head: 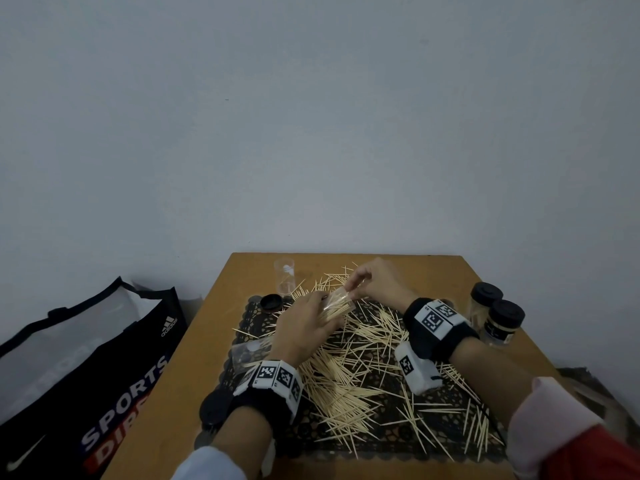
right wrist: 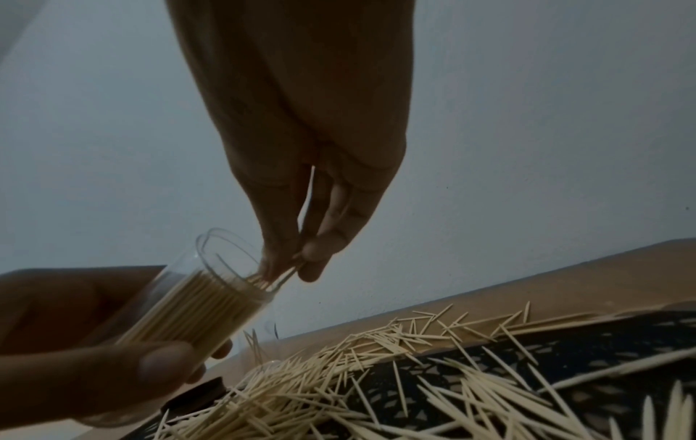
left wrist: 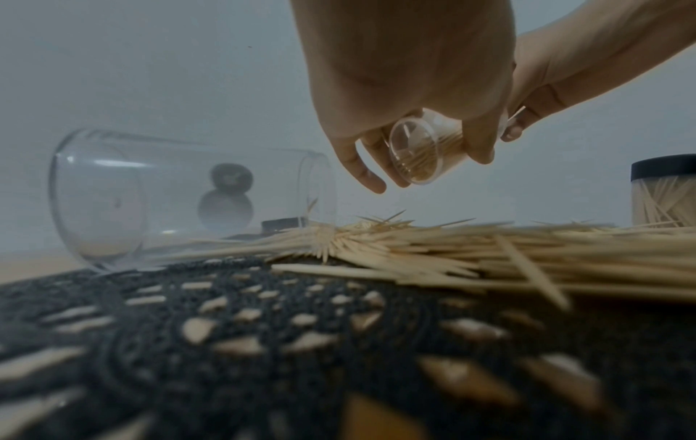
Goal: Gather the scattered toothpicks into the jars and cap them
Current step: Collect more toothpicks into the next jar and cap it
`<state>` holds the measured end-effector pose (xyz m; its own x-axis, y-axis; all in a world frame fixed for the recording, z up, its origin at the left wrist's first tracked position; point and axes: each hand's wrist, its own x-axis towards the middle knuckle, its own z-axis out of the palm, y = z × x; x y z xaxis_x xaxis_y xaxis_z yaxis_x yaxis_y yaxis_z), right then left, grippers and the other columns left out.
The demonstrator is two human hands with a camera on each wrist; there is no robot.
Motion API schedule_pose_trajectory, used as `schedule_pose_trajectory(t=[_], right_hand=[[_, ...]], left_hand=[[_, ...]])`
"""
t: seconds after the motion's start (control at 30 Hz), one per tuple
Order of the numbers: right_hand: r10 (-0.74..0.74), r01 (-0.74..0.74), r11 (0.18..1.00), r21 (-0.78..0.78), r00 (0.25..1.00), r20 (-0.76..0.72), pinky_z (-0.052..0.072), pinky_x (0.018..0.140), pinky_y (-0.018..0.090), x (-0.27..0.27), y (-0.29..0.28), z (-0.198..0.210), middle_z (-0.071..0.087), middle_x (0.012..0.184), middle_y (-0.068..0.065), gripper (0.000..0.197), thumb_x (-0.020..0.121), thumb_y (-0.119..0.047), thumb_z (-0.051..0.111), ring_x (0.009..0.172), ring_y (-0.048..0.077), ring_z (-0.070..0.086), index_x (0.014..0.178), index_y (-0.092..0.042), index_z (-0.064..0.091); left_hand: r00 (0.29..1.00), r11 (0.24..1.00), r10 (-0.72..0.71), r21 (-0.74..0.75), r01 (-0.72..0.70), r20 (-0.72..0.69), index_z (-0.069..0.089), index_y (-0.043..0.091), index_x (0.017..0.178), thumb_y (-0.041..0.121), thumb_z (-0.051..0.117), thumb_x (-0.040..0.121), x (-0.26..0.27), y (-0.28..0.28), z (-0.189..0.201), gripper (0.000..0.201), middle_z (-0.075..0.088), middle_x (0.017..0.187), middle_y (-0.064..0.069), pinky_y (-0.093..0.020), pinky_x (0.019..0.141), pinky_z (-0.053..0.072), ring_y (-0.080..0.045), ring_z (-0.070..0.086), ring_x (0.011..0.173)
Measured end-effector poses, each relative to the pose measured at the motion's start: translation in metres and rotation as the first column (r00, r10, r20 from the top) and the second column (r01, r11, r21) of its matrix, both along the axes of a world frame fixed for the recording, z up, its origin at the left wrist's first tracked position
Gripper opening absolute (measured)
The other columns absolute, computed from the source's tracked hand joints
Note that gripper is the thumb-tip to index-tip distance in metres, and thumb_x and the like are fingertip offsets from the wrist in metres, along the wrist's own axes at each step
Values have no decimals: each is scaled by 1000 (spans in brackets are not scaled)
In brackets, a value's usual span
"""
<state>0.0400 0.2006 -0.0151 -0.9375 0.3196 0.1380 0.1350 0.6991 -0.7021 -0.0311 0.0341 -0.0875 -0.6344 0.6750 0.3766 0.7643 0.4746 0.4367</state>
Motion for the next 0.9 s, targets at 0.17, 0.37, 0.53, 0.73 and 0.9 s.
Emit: schedule_pose_trajectory(t=[0.17,0.37,0.53,0.73,0.9], right_hand=[[-41,41,999,0,999,9,42,44,10,0,2,-5,68,81,1,12,76,-1,77,45,-6,55,87,-6,73],[-44,40,987,153,999,24,41,58,11,-1,4,-8,69,87,-3,15,75,-11,79,71,3,57,87,-18,73],[-42,49,993,-105,996,75,52,50,18,1,8,-11,69,85,12,14,80,-2,73,58,11,63,92,-5,66],[8,-14,932,-362,1000,-18,57,63,18,3,3,-6,68,86,13,13,81,13,65,67,10,69,92,7,68],[19,-34,950,-311,998,-51,50,54,13,2,-4,3,68,77,7,16,77,9,72,59,2,63,92,7,68]], left_hand=[[1000,1000,-12,7,12,-2,49,19,132,56,61,88,-1,0,-2,59,60,118,6,-21,78,39,-5,48,93],[1000,1000,-19,2,19,0,49,19,134,56,61,87,-1,0,-1,61,60,120,5,-26,83,46,-10,54,100],[1000,1000,-21,-9,21,-2,49,20,133,57,60,87,-1,0,-2,60,60,120,6,-25,82,46,-8,53,97],[1000,1000,12,-9,-12,21,52,19,127,56,59,89,0,-1,0,54,62,112,5,-20,71,39,-7,53,88],[999,999,-19,-41,21,50,51,19,119,59,58,89,1,1,0,51,61,101,7,-23,65,37,-11,56,82]])
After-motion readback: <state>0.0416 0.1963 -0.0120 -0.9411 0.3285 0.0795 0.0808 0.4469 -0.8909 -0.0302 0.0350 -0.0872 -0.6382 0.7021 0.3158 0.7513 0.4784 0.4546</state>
